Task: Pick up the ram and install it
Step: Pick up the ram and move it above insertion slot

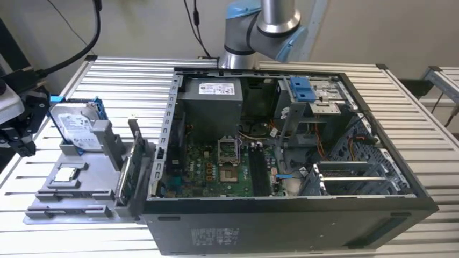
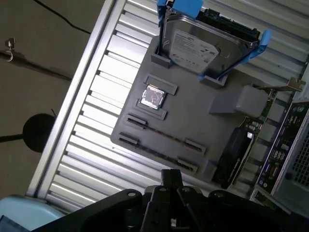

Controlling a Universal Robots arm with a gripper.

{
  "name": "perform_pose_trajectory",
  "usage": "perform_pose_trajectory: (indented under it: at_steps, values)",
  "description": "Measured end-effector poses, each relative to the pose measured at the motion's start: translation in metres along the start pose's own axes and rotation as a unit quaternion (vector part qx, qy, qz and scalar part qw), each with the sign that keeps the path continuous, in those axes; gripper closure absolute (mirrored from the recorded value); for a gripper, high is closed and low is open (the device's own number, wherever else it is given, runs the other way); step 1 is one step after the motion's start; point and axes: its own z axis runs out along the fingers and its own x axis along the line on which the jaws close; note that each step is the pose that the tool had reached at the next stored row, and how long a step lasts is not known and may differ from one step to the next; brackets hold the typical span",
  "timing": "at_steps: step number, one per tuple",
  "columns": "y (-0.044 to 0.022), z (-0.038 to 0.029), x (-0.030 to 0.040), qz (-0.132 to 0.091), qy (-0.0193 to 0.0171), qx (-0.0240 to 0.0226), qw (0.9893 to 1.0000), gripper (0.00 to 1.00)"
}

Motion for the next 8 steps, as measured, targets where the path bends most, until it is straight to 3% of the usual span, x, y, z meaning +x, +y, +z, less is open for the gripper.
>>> perform_pose_trajectory:
  at_steps: [8]
  values:
    - [0.0005, 0.0000, 0.0009, -0.009, 0.0002, 0.0000, 1.0000, 0.89]
